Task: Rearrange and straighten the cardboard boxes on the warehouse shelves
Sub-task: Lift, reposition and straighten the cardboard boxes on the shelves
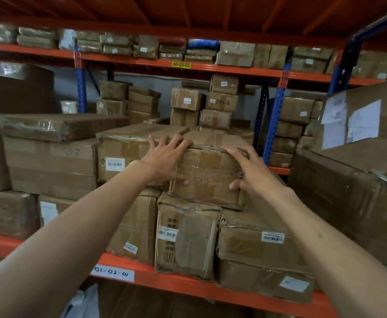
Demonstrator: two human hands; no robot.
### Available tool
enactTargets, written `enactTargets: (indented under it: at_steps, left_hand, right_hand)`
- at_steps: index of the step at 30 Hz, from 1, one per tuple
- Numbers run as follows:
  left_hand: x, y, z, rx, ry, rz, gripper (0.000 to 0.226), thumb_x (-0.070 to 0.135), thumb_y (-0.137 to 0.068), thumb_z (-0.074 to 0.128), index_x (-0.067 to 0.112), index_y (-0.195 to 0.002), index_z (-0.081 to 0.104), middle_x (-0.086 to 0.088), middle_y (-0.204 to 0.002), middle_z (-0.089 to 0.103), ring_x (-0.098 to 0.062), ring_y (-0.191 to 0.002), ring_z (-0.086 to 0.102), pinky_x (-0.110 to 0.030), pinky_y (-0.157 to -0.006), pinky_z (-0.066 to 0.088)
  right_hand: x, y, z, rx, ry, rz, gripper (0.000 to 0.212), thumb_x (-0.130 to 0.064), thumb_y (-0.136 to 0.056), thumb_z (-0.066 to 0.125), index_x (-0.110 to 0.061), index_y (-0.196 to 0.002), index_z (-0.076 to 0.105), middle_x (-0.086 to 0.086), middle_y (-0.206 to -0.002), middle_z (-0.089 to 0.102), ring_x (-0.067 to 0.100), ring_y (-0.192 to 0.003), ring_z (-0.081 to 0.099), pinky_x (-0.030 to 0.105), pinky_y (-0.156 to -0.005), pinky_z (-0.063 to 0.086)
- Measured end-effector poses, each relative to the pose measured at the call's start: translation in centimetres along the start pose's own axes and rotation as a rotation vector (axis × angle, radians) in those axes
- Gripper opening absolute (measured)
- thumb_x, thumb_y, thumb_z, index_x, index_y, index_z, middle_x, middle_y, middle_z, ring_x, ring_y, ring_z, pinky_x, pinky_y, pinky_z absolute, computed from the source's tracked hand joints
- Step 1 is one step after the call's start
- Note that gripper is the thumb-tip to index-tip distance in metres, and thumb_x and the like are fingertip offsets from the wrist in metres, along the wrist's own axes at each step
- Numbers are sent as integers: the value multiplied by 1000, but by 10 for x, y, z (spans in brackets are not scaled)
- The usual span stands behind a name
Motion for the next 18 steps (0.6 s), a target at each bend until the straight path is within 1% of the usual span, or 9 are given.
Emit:
enactTargets:
  at_steps: [3, 5, 7, 8, 10, 12, 15, 16, 18]
  left_hand:
    - [2, 3, -1, 26, -29, -3, 114, 77, -66, 74, 35, -154, 13, -3, -155, 27, -39, -141, 28, -72, -112, 22]
    - [1, 7, -3, 37, -32, 22, 112, 77, -69, 71, 34, -154, 14, -3, -155, 28, -38, -140, 29, -69, -112, 24]
    - [-4, 8, -6, 25, -6, 52, 107, 78, -72, 68, 35, -155, 15, -1, -157, 29, -36, -139, 30, -65, -114, 25]
    - [-10, 8, -9, 18, 18, 65, 105, 79, -74, 65, 36, -156, 14, -1, -158, 29, -35, -140, 31, -63, -115, 25]
    - [-26, 7, -15, 13, 130, 60, 104, 80, -76, 62, 38, -157, 13, -3, -159, 32, -33, -142, 33, -58, -117, 26]
    - [-49, 6, -20, 18, 279, 20, 101, 79, -76, 64, 39, -157, 19, -3, -158, 37, -30, -142, 38, -52, -114, 31]
    - [-90, 3, -11, -88, 270, -44, 98, 77, -75, 67, 42, -155, 22, 1, -162, 29, -27, -145, 32, -51, -114, 30]
    - [-103, 3, -5, -140, 247, -55, 98, 78, -75, 66, 46, -155, 19, 2, -163, 26, -28, -146, 30, -53, -115, 29]
    - [-123, 3, 6, -171, 197, -56, 99, 84, -74, 60, 52, -155, 12, 3, -164, 27, -30, -143, 35, -55, -113, 30]
  right_hand:
    - [0, 1, 1, -17, 20, 24, 113, -24, -73, 92, -63, -149, 19, -10, -161, 11, 41, -145, 27, 57, -117, 32]
    - [-1, -1, 0, -43, 59, 53, 105, -39, -74, 89, -66, -145, 16, -11, -162, 13, 44, -148, 23, 63, -120, 26]
    - [-6, -9, -6, -89, 69, 119, 83, -60, -79, 72, -68, -141, 18, -8, -165, 16, 51, -149, 19, 68, -122, 11]
    - [-10, -16, -11, -116, 44, 169, 73, -66, -81, 62, -68, -141, 22, -5, -166, 18, 51, -149, 21, 67, -122, 11]
    - [-19, -30, -22, -182, -1, 261, 66, -72, -89, 50, -60, -150, 29, 1, -169, 21, 43, -150, 27, 59, -122, 23]
    - [-28, -39, -30, -310, 97, 343, 73, -75, -95, 45, -45, -161, 27, 4, -171, 21, 34, -152, 27, 49, -122, 27]
    - [-37, -43, -38, -458, 339, 447, 93, -80, -90, 51, -32, -166, 23, 8, -170, 25, 34, -152, 28, 52, -122, 27]
    - [-42, -43, -38, -460, 401, 455, 98, -82, -87, 52, -33, -166, 21, 9, -170, 24, 36, -153, 26, 56, -123, 24]
    - [-61, -49, -34, -423, 450, 382, 108, -90, -78, 52, -43, -166, 8, 8, -174, 10, 40, -157, 8, 65, -124, 8]
Point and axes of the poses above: each hand's wrist, its own y-axis away from the middle knuckle, its own z-axis out of the palm, x = y × z, the point moved 5 cm from there along -y, towards the middle knuckle
